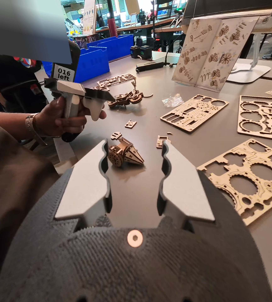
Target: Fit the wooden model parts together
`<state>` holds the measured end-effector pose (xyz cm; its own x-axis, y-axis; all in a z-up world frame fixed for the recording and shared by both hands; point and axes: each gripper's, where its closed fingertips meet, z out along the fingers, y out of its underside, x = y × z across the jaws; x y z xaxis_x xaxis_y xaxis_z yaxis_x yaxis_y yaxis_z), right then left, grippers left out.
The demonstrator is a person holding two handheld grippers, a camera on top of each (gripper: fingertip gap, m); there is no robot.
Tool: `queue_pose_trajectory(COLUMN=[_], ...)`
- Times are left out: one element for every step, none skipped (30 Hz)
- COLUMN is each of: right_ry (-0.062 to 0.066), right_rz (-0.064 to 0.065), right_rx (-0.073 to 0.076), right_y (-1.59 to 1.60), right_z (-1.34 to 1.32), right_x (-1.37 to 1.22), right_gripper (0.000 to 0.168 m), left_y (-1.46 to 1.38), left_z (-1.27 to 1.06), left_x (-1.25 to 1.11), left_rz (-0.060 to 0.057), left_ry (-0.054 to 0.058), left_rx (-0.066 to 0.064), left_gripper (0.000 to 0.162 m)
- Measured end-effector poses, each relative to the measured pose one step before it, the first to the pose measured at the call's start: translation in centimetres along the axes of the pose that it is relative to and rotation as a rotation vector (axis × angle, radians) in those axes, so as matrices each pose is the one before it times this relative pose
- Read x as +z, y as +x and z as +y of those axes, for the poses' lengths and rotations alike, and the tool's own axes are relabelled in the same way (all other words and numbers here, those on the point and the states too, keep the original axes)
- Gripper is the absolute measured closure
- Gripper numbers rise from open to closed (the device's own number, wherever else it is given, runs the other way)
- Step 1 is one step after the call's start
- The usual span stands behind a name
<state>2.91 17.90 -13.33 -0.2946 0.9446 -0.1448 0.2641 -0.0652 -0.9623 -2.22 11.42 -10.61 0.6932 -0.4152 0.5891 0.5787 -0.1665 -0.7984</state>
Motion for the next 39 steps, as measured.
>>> queue_pose_trajectory(right_ry=[-0.0011,-0.0047,-0.0054,-0.0034,-0.0013,-0.0002,-0.0006,-0.0020,-0.0023,-0.0011,0.0000,0.0003,-0.0001,-0.0006,-0.0015,-0.0026,-0.0031,-0.0021,-0.0011,-0.0014,-0.0018,0.0007,0.0066,0.0105,0.0096,0.0071,0.0041,0.0011,-0.0009,-0.0014,-0.0009,-0.0012,-0.0016,-0.0017,-0.0031,-0.0043,-0.0043,-0.0039,-0.0022], right_rz=[0.0001,-0.0029,-0.0056,-0.0060,-0.0046,-0.0033,-0.0031,-0.0035,-0.0045,-0.0057,-0.0068,-0.0080,-0.0088,-0.0086,-0.0084,-0.0090,-0.0091,-0.0088,-0.0089,-0.0099,-0.0104,-0.0102,-0.0090,-0.0080,-0.0080,-0.0084,-0.0101,-0.0128,-0.0148,-0.0161,-0.0169,-0.0174,-0.0171,-0.0158,-0.0138,-0.0124,-0.0111,-0.0095,-0.0084], right_rx=[-0.0031,-0.0007,0.0013,0.0007,-0.0018,-0.0039,-0.0043,-0.0033,-0.0018,-0.0005,0.0004,0.0009,0.0002,-0.0012,-0.0026,-0.0035,-0.0041,-0.0045,-0.0038,-0.0019,-0.0004,-0.0006,-0.0023,-0.0030,-0.0024,-0.0009,0.0009,0.0025,0.0036,0.0039,0.0033,0.0027,0.0017,-0.0005,-0.0026,-0.0040,-0.0043,-0.0030,-0.0021], right_y=[-0.020,-0.053,-0.073,-0.079,-0.064,-0.038,-0.026,-0.019,-0.010,-0.022,-0.033,-0.056,-0.078,-0.087,-0.084,-0.092,-0.085,-0.076,-0.066,-0.048,-0.036,-0.028,-0.010,0.000,0.015,0.021,0.007,-0.016,-0.051,-0.076,-0.104,-0.129,-0.146,-0.156,-0.142,-0.135,-0.135,-0.123,-0.118], right_z=[0.018,0.111,0.107,0.050,-0.010,-0.041,-0.029,-0.009,0.000,-0.019,-0.036,-0.044,-0.061,-0.045,-0.037,-0.017,-0.023,-0.038,-0.046,-0.042,-0.033,-0.089,-0.215,-0.277,-0.268,-0.222,-0.152,-0.095,-0.057,-0.047,-0.050,-0.065,-0.053,-0.051,-0.011,0.004,0.012,0.018,0.006], right_x=[0.051,0.094,0.119,0.126,0.108,0.102,0.110,0.127,0.126,0.139,0.143,0.165,0.174,0.192,0.212,0.232,0.234,0.241,0.255,0.268,0.275,0.249,0.223,0.206,0.214,0.235,0.269,0.308,0.344,0.379,0.374,0.382,0.377,0.359,0.330,0.302,0.272,0.218,0.173], right_gripper=[0.103,0.103,0.103,0.103,0.103,0.103,0.103,0.103,0.103,0.103,0.103,0.103,0.103,0.103,0.103,0.103,0.103,0.103,0.103,0.103,0.103,0.103,0.105,0.105,0.106,0.107,0.107,0.107,0.107,0.107,0.107,0.106,0.106,0.106,0.106,0.106,0.106,0.106,0.106], left_y=[0.074,-0.015,-0.104,-0.085,-0.085,-0.079,-0.042,-0.015,-0.005,-0.021,-0.008,-0.011,-0.006,-0.013,-0.017,-0.019,-0.043,-0.064,-0.062,-0.052,-0.048,-0.034,0.000,0.016,-0.027,-0.014,-0.013,0.002,-0.004,0.029,0.042,0.046,0.051,0.047,0.023,-0.018,-0.049,-0.046,-0.044], left_z=[-0.033,0.033,0.104,0.122,0.117,0.114,0.104,0.059,0.045,0.066,0.052,0.043,0.035,0.014,0.001,-0.007,-0.002,0.002,0.032,0.033,0.035,0.024,0.019,0.004,0.015,0.026,0.049,0.072,0.101,0.117,0.125,0.153,0.153,0.121,0.056,0.021,0.016,0.010,0.026], left_x=[-0.012,0.013,0.027,0.026,0.025,-0.018,-0.039,-0.058,-0.086,-0.090,-0.109,-0.132,-0.133,-0.166,-0.169,-0.178,-0.178,-0.166,-0.170,-0.187,-0.209,-0.247,-0.259,-0.279,-0.293,-0.286,-0.293,-0.269,-0.253,-0.242,-0.225,-0.220,-0.219,-0.217,-0.228,-0.217,-0.180,-0.140,-0.100], left_rz=[0.0008,-0.0032,-0.0057,-0.0028,-0.0030,-0.0041,-0.0023,-0.0011,-0.0017,-0.0034,-0.0041,-0.0047,-0.0058,-0.0070,-0.0073,-0.0073,-0.0072,-0.0069,-0.0064,-0.0073,-0.0082,-0.0091,-0.0087,-0.0102,-0.0120,-0.0122,-0.0115,-0.0111,-0.0104,-0.0093,-0.0085,-0.0088,-0.0096,-0.0104,-0.0115,-0.0123,-0.0105,-0.0073,-0.0045], left_ry=[0.0036,-0.0009,-0.0059,-0.0071,-0.0067,-0.0057,-0.0033,-0.0011,-0.0001,-0.0006,-0.0005,0.0000,0.0011,0.0022,0.0032,0.0040,0.0043,0.0033,0.0016,0.0011,0.0022,0.0029,0.0036,0.0046,0.0044,0.0035,0.0029,0.0017,0.0004,-0.0001,-0.0005,-0.0018,-0.0022,-0.0006,0.0017,0.0033,0.0035,0.0025,0.0009], left_rx=[0.0026,0.0039,0.0030,0.0013,-0.0008,-0.0028,-0.0038,-0.0047,-0.0044,-0.0030,-0.0010,0.0006,0.0015,0.0021,0.0023,0.0010,-0.0006,-0.0017,-0.0024,-0.0020,-0.0008,0.0003,0.0020,0.0040,0.0055,0.0054,0.0045,0.0037,0.0028,0.0019,0.0016,0.0022,0.0036,0.0055,0.0072,0.0066,0.0039,0.0007,-0.0024], left_gripper=[0.116,0.116,0.116,0.116,0.116,0.116,0.116,0.116,0.116,0.116,0.116,0.116,0.116,0.116,0.116,0.116,0.116,0.116,0.116,0.116,0.116,0.116,0.116,0.116,0.116,0.116,0.116,0.116,0.116,0.116,0.116,0.116,0.116,0.116,0.116,0.116,0.116,0.116,0.116])
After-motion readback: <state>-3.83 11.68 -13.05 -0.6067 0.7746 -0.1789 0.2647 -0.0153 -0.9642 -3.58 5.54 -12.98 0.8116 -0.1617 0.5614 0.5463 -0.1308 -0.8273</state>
